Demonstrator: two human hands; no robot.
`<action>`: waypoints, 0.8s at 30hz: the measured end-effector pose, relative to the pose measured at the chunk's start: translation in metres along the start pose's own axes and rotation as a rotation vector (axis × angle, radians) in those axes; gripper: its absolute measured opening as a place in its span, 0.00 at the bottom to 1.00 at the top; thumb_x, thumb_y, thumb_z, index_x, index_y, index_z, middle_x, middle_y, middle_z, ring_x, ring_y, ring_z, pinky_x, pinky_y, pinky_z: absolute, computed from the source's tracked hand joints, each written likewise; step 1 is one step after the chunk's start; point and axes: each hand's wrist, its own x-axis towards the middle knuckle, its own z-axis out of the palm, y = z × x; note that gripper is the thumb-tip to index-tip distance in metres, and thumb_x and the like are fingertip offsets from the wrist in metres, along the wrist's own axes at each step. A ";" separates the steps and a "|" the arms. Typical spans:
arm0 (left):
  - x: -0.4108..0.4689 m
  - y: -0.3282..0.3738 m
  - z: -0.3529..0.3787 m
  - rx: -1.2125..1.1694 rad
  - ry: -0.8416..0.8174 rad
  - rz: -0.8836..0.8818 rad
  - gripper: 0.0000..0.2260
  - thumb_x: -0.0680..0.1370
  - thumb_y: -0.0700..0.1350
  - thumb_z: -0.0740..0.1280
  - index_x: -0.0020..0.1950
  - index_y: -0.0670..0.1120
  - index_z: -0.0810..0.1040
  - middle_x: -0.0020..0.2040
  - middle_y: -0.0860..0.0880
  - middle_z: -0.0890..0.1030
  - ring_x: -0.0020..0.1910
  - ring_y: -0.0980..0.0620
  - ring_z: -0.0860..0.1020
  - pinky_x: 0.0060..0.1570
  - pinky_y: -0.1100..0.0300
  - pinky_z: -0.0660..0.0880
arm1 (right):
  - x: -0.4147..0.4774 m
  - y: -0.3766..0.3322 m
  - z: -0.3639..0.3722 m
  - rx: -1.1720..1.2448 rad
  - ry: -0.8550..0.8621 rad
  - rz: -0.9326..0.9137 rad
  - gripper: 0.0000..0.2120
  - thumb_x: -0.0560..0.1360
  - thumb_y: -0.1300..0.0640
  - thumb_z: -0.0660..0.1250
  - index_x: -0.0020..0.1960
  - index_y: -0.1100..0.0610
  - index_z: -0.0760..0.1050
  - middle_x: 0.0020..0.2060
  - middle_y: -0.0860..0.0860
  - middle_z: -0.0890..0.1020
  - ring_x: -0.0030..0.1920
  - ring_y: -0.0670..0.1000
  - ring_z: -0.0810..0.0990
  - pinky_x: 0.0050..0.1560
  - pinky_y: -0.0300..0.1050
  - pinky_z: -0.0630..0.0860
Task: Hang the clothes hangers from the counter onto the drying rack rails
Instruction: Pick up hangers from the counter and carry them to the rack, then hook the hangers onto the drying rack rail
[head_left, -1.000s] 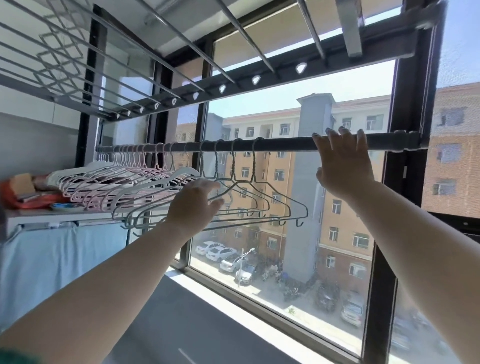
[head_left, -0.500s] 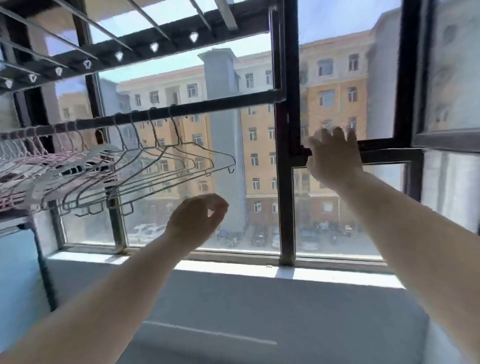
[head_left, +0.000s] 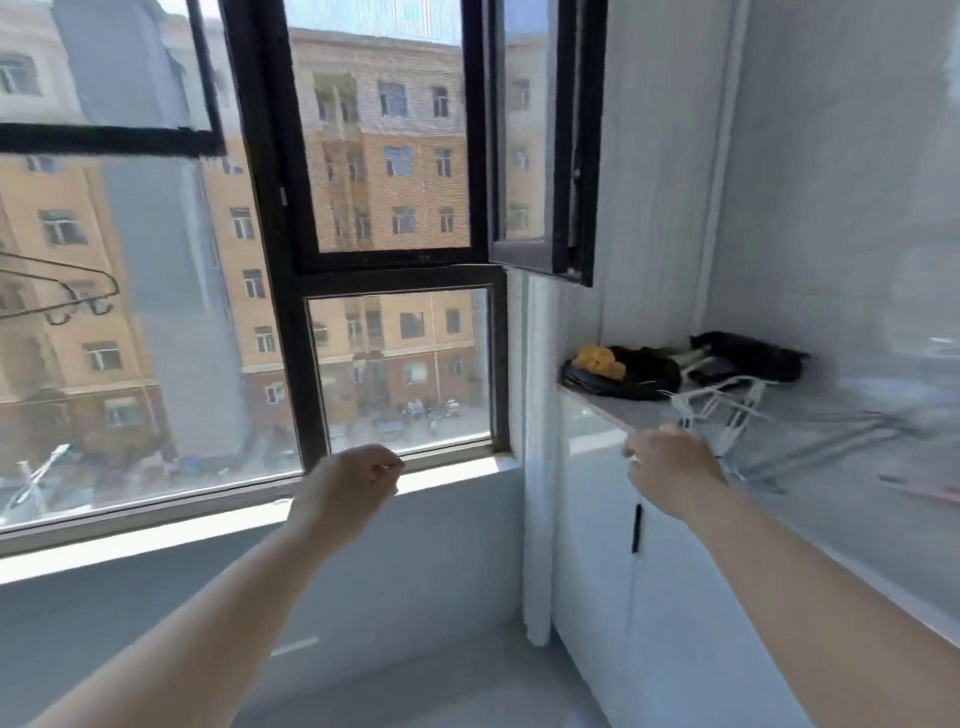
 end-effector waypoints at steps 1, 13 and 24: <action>0.005 0.012 0.015 -0.023 -0.021 0.017 0.09 0.76 0.42 0.63 0.38 0.52 0.77 0.31 0.53 0.79 0.41 0.47 0.81 0.45 0.57 0.75 | -0.006 0.023 0.003 -0.006 -0.009 0.041 0.16 0.78 0.60 0.52 0.62 0.53 0.71 0.63 0.52 0.74 0.64 0.54 0.67 0.61 0.43 0.62; 0.033 0.199 0.241 -0.097 -0.353 0.202 0.10 0.79 0.44 0.58 0.53 0.48 0.79 0.49 0.51 0.80 0.52 0.50 0.78 0.46 0.62 0.70 | -0.062 0.281 0.059 0.048 -0.076 0.504 0.12 0.78 0.61 0.54 0.56 0.55 0.73 0.59 0.53 0.75 0.58 0.53 0.75 0.50 0.41 0.70; 0.044 0.244 0.352 -0.065 -0.319 0.175 0.11 0.79 0.43 0.59 0.56 0.48 0.79 0.59 0.52 0.77 0.55 0.50 0.76 0.53 0.62 0.69 | -0.058 0.325 0.123 0.182 0.069 0.345 0.13 0.77 0.59 0.57 0.59 0.58 0.74 0.58 0.51 0.76 0.61 0.52 0.71 0.59 0.41 0.67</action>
